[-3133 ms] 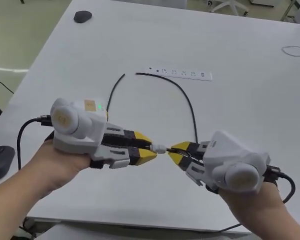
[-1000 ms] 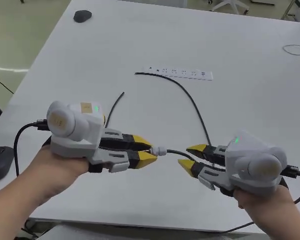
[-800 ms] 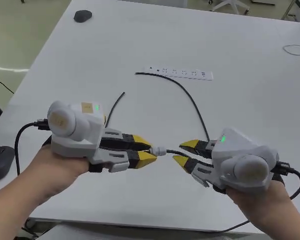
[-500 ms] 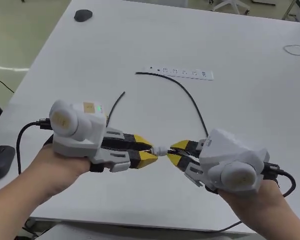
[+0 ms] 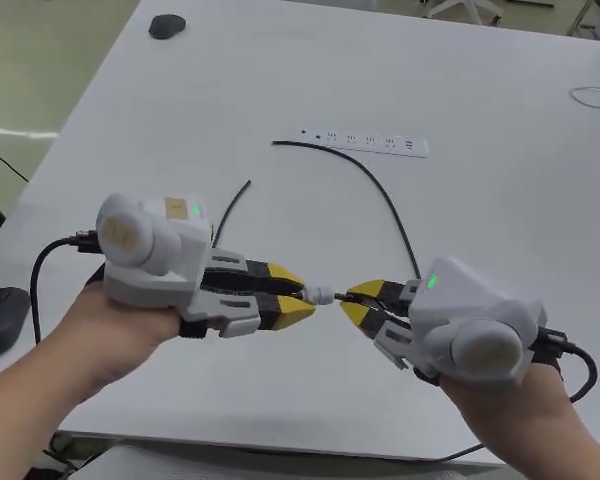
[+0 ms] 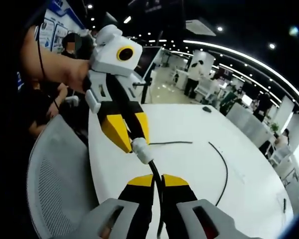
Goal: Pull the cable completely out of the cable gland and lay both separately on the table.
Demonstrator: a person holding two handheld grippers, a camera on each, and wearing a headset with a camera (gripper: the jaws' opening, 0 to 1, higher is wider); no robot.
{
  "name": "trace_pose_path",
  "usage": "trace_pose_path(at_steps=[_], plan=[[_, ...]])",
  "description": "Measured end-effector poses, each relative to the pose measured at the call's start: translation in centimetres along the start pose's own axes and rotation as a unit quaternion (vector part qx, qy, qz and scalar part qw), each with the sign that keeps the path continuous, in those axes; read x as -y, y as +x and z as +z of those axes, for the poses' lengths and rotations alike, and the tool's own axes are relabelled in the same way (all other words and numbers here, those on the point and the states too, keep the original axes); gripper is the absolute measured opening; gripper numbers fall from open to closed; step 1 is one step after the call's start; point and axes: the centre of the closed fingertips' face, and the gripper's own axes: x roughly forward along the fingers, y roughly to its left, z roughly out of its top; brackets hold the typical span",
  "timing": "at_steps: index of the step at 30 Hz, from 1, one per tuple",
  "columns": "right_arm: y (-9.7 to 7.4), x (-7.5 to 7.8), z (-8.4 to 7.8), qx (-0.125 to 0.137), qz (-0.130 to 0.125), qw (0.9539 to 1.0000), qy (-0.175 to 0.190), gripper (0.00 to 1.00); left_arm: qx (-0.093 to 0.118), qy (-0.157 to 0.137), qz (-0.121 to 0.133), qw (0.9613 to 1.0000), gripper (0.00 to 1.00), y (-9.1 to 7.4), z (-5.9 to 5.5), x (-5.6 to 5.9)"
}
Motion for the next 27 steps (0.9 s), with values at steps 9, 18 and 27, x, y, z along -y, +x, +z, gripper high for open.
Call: trace_pose_path(at_steps=[9,18,27], plan=[[0.1,0.7,-0.8,-0.006,-0.010,0.9994,0.032,0.00,0.000,-0.001,0.002,1.0000,0.14,0.0,0.1,-0.3],[0.1,2.0,-2.7,-0.016,-0.030,0.9952,0.092,0.00,0.004,-0.003,0.000,1.0000,0.14,0.0,0.3,-0.4],[0.1,2.9,-5.6,-0.037,-0.052,0.9845,0.163,0.00,0.004,-0.005,-0.002,1.0000,0.14,0.0,0.2,-0.2]])
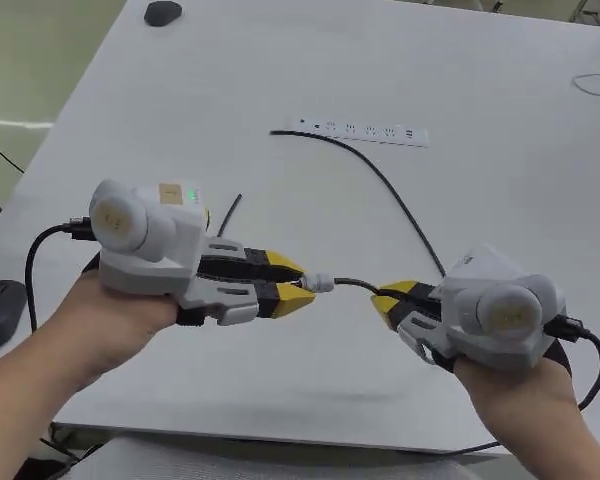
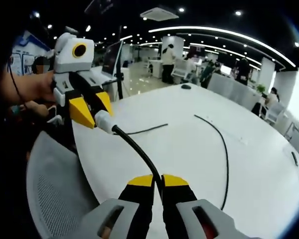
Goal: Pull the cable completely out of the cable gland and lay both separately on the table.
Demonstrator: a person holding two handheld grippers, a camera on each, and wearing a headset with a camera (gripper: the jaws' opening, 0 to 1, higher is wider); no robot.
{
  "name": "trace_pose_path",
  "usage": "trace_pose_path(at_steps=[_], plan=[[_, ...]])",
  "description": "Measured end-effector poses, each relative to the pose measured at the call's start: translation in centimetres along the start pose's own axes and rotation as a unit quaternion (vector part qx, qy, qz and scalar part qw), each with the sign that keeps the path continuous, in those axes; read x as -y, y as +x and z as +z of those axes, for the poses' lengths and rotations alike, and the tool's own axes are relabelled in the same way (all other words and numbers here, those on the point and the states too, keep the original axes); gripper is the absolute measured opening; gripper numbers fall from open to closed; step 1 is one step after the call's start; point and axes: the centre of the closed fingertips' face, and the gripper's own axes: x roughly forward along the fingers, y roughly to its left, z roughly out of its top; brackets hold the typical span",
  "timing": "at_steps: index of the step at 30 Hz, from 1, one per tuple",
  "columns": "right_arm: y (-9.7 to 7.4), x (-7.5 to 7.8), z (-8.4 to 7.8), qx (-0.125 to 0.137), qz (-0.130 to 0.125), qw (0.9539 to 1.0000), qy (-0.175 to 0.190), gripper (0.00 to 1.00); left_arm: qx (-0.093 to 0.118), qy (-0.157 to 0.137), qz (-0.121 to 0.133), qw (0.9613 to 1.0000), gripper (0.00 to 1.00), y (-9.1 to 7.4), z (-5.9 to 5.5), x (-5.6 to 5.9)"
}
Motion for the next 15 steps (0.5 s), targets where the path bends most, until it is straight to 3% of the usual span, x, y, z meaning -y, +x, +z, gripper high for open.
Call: trace_pose_path(at_steps=[6,11,15], plan=[[0.0,1.4,-2.0,-0.009,-0.024,0.9960,0.085,0.00,0.006,-0.004,-0.003,1.0000,0.14,0.1,0.1,0.6],[0.3,1.8,-4.1,-0.026,-0.039,0.9897,0.135,0.00,0.006,-0.006,0.000,1.0000,0.14,0.3,-0.1,0.9],[0.4,1.6,-4.9,-0.032,-0.040,0.9858,0.160,0.00,-0.001,-0.005,0.003,1.0000,0.14,0.5,-0.7,0.8]])
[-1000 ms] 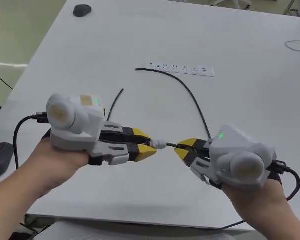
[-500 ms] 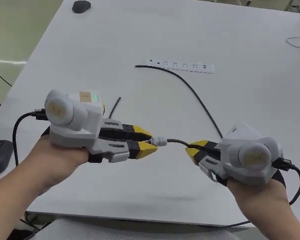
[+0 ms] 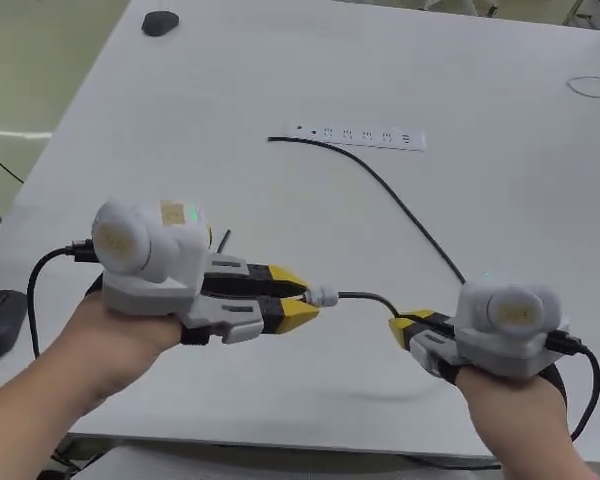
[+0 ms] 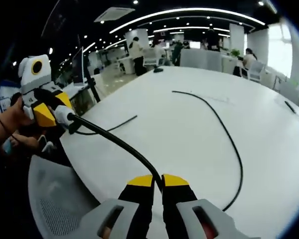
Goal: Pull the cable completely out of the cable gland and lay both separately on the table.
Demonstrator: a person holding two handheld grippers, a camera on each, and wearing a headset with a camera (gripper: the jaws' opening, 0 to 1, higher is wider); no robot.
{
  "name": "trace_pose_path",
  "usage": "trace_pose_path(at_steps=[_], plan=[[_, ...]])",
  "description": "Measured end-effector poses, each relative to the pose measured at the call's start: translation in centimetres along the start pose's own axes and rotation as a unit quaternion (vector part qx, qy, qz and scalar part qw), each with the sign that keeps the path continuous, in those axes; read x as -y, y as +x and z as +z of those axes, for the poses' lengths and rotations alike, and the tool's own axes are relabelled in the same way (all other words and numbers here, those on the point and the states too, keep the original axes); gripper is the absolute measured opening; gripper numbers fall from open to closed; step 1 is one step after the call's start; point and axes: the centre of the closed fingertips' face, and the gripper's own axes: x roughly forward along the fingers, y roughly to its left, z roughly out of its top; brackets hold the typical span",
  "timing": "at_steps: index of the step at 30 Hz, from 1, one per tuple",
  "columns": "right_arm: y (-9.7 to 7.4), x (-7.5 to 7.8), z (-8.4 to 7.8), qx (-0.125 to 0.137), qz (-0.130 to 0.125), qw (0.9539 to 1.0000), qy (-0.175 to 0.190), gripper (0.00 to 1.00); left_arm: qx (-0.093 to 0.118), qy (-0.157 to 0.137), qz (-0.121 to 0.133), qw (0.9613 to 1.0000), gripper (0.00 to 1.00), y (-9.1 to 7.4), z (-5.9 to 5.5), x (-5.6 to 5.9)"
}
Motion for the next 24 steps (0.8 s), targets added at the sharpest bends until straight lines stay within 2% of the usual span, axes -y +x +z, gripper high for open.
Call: trace_pose_path(at_steps=[2,9,14,15,16,17,18,21,24], plan=[[-0.1,-0.2,-0.1,0.000,-0.001,0.9999,-0.013,0.00,-0.001,0.001,0.002,1.0000,0.14,-0.1,-0.1,-0.1],[-0.6,-0.4,0.1,0.008,0.013,0.9997,-0.019,0.02,0.002,0.000,0.008,1.0000,0.15,-0.4,0.1,-0.3],[-0.9,-0.8,0.4,0.012,0.016,0.9987,-0.047,0.02,0.001,-0.002,0.012,0.9999,0.15,-0.6,0.1,-0.4],[-1.0,-0.8,0.4,0.010,0.013,0.9982,-0.058,0.02,0.000,-0.003,0.014,0.9999,0.15,-0.6,0.1,-0.4],[-1.2,-0.7,0.6,0.006,0.006,0.9953,-0.096,0.02,0.000,-0.003,0.016,0.9999,0.15,-0.6,0.0,-0.5],[-1.4,-0.6,0.8,0.008,-0.001,0.9930,-0.118,0.02,0.000,-0.004,0.016,0.9999,0.15,-0.7,0.0,-0.5],[-1.5,-0.9,0.9,0.007,0.001,0.9919,-0.127,0.02,0.003,-0.006,0.016,0.9998,0.15,-0.7,0.1,-0.5],[-1.9,-1.3,1.2,0.013,0.012,0.9928,-0.119,0.03,0.003,-0.006,0.018,0.9998,0.15,-0.7,0.1,-0.5],[-2.2,-1.7,1.6,0.016,0.025,0.9916,-0.126,0.08,0.002,-0.006,0.019,0.9998,0.15,-0.7,0.0,-0.5]])
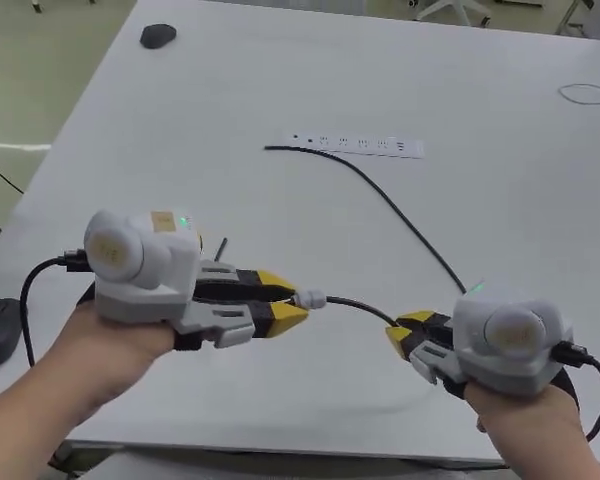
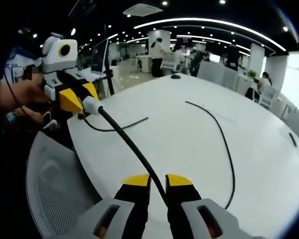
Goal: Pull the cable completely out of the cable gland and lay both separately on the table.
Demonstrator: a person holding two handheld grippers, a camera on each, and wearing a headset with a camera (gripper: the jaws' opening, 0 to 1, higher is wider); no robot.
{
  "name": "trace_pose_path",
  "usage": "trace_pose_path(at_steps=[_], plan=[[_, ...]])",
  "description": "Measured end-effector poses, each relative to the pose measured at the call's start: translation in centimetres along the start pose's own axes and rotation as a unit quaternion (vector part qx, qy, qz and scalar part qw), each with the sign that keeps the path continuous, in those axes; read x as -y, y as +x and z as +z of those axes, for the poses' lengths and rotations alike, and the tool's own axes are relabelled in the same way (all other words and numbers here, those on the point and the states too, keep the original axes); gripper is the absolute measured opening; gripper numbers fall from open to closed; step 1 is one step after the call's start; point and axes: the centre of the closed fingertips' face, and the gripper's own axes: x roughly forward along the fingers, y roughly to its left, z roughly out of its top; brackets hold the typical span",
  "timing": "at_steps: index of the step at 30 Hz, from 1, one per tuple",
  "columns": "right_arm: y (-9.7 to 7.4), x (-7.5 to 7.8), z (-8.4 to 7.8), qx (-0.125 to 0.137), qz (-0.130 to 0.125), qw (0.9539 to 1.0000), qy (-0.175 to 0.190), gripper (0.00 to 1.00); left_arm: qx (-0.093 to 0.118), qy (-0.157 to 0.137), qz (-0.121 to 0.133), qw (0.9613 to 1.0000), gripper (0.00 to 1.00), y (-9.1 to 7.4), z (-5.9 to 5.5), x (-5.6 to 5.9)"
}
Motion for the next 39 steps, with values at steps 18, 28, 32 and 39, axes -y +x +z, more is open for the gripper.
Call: trace_pose_path(at_steps=[18,28,32,39], plan=[[0.2,-5.7,5.6,-0.007,0.069,0.9769,-0.202,0.14,-0.009,0.004,-0.006,0.9999,0.15,0.2,-0.2,0.7],[0.4,-7.1,6.0,0.004,0.078,0.9688,-0.235,0.02,-0.012,0.007,-0.005,0.9999,0.15,0.1,-0.5,0.7],[0.4,-7.1,6.0,0.011,0.074,0.9661,-0.247,0.01,-0.010,0.012,-0.006,0.9999,0.15,0.0,-0.4,0.8],[0.3,-6.9,5.9,0.017,0.068,0.9697,-0.234,0.00,-0.005,0.013,-0.004,0.9999,0.15,0.0,-0.2,1.0]])
